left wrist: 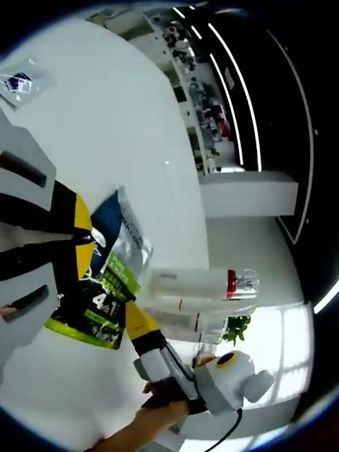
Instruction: Arrange the skincare products in the storage area until every visible bottle or jar stands upright without overlapping.
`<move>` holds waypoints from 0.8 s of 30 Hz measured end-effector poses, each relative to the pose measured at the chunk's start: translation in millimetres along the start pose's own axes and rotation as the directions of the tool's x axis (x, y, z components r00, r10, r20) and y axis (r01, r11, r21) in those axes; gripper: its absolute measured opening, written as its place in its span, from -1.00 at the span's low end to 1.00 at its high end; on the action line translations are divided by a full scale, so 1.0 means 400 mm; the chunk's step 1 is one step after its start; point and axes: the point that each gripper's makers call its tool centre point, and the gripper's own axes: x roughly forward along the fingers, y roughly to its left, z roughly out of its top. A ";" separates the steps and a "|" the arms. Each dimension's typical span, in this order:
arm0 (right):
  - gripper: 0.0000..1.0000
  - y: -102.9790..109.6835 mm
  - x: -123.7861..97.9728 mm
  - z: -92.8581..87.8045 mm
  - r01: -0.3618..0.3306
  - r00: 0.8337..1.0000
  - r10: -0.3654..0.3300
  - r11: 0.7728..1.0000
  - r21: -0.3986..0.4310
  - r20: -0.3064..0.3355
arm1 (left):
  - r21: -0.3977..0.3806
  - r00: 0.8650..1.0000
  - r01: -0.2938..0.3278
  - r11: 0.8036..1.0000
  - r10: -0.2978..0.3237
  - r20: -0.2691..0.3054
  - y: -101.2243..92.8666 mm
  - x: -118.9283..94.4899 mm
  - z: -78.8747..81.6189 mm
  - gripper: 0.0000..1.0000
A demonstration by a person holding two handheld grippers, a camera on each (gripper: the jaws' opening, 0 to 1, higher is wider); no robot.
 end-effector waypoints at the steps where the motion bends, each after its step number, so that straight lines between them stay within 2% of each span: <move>1: -1.00 -0.002 0.002 0.000 0.008 1.000 -0.008 1.000 -0.006 0.002 | 0.011 1.000 -0.008 1.000 0.008 0.001 -0.001 0.002 0.001 -0.94; 4: -1.00 -0.008 0.002 0.002 0.030 1.000 -0.029 0.999 -0.023 0.009 | 0.028 1.000 -0.031 0.999 0.031 0.005 -0.002 0.011 0.004 -0.97; 9: -1.00 -0.018 0.006 0.009 0.060 0.998 -0.059 0.997 -0.043 0.023 | 0.109 0.996 -0.083 0.991 0.082 0.016 -0.002 0.023 0.010 -0.98; 17: -1.00 -0.026 0.009 0.014 0.074 0.997 -0.072 0.996 -0.048 0.033 | 0.105 0.996 -0.093 0.990 0.091 0.026 0.003 0.028 0.014 -0.98; 20: -1.00 -0.025 0.009 0.016 0.072 0.997 -0.070 0.996 -0.057 0.032 | 0.142 0.991 -0.133 0.981 0.130 0.031 0.015 0.029 0.017 -0.98; 21: -1.00 -0.022 0.008 0.019 0.059 0.998 -0.056 0.996 -0.064 0.039 | 0.155 0.990 -0.141 0.978 0.138 0.033 0.017 0.028 0.017 -0.96; 22: -1.00 -0.003 0.010 0.031 -0.001 0.997 0.006 0.998 -0.063 0.072 | 0.183 0.988 -0.152 0.971 0.147 0.042 0.022 0.025 0.021 -0.93; 24: -1.00 0.014 0.000 0.053 -0.060 0.990 0.063 0.998 -0.024 0.124 | 0.247 0.983 -0.184 0.951 0.178 0.047 0.036 0.015 0.022 -0.86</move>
